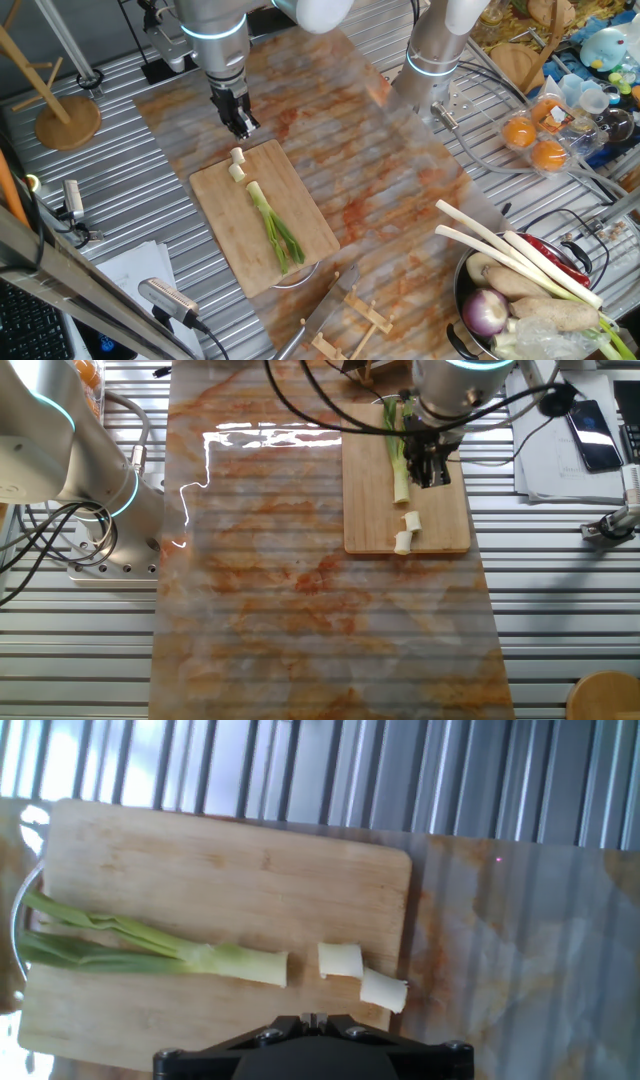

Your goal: Chop the scallions

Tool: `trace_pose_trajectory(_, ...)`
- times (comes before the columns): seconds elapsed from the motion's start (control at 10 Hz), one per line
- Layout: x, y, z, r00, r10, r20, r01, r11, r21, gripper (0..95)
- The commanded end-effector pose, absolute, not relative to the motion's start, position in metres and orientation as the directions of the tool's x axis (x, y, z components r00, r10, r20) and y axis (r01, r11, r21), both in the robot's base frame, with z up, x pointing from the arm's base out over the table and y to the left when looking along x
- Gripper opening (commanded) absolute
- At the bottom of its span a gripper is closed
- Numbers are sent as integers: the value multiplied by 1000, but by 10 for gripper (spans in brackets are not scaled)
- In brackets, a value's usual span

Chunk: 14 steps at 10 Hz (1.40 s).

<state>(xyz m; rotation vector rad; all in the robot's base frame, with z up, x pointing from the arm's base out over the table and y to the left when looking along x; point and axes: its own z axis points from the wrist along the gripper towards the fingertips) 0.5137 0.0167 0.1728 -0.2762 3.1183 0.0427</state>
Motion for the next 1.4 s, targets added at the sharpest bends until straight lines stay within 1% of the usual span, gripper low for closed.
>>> trace_pose_trajectory(0.1,513,17,174,-984,-176,-16,-177,984,33,0)
trace_pose_trajectory(1.2,522,35,182,-988,-152,-7,-152,987,51,0)
trace_pose_trajectory(1.4,523,38,181,-987,-160,-20,-161,986,50,0)
